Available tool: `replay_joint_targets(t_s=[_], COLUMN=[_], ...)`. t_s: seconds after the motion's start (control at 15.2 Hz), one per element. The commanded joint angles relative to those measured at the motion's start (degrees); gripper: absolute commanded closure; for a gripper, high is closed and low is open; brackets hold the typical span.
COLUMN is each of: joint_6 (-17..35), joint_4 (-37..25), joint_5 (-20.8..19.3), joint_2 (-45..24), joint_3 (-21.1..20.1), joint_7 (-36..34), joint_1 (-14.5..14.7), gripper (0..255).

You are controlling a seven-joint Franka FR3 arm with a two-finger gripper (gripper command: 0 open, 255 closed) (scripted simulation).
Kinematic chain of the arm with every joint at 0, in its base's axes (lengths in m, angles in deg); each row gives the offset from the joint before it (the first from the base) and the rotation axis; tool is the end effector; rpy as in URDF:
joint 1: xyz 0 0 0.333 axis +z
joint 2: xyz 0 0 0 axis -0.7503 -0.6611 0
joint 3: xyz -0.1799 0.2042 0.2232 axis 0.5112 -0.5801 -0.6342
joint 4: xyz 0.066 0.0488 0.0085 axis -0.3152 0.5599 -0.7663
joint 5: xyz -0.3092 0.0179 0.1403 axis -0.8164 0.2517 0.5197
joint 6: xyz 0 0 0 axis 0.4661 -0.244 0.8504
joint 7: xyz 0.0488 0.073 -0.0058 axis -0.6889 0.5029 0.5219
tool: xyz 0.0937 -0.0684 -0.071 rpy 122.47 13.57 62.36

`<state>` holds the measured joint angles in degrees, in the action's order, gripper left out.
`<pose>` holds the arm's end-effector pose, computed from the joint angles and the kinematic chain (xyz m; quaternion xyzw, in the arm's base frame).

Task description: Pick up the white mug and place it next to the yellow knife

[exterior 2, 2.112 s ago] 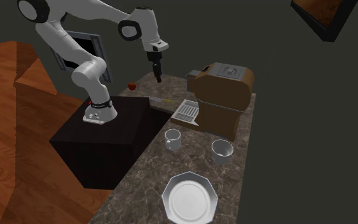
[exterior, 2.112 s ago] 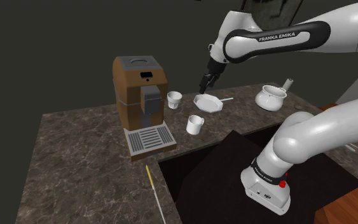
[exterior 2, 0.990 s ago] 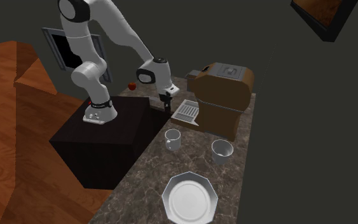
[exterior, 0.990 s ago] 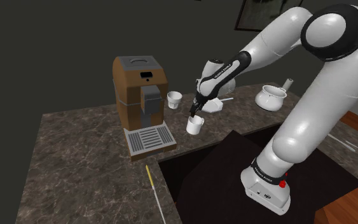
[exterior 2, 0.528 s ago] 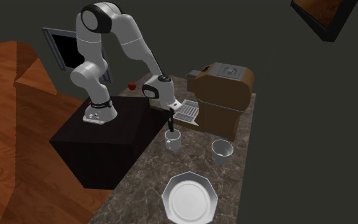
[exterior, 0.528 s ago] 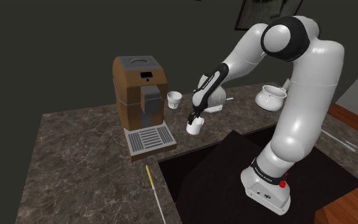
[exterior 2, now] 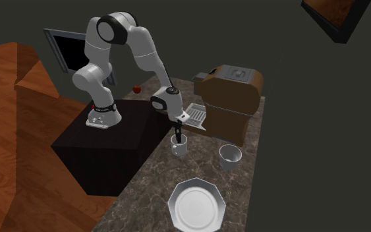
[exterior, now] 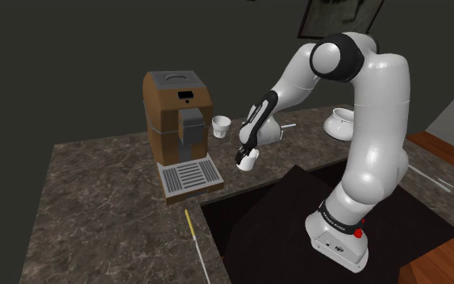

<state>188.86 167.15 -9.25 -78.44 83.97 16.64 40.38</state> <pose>0.4727 -0.0971 0.1711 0.9972 0.0622 0.0406 0.0034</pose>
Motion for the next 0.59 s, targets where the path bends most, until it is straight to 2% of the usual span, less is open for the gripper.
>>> replay_joint_targets(t_s=[0.0, 0.46, 0.53], joint_6=[0.7, 0.7, 0.7], joint_4=[-0.3, -0.3, -0.3], joint_5=[0.1, 0.1, 0.1], joint_2=[-1.0, -1.0, -1.0], joint_3=[-0.3, -0.3, -0.3], joint_7=[0.2, 0.2, 0.2], joint_1=[-0.4, -0.4, -0.4], gripper=[0, 0, 255])
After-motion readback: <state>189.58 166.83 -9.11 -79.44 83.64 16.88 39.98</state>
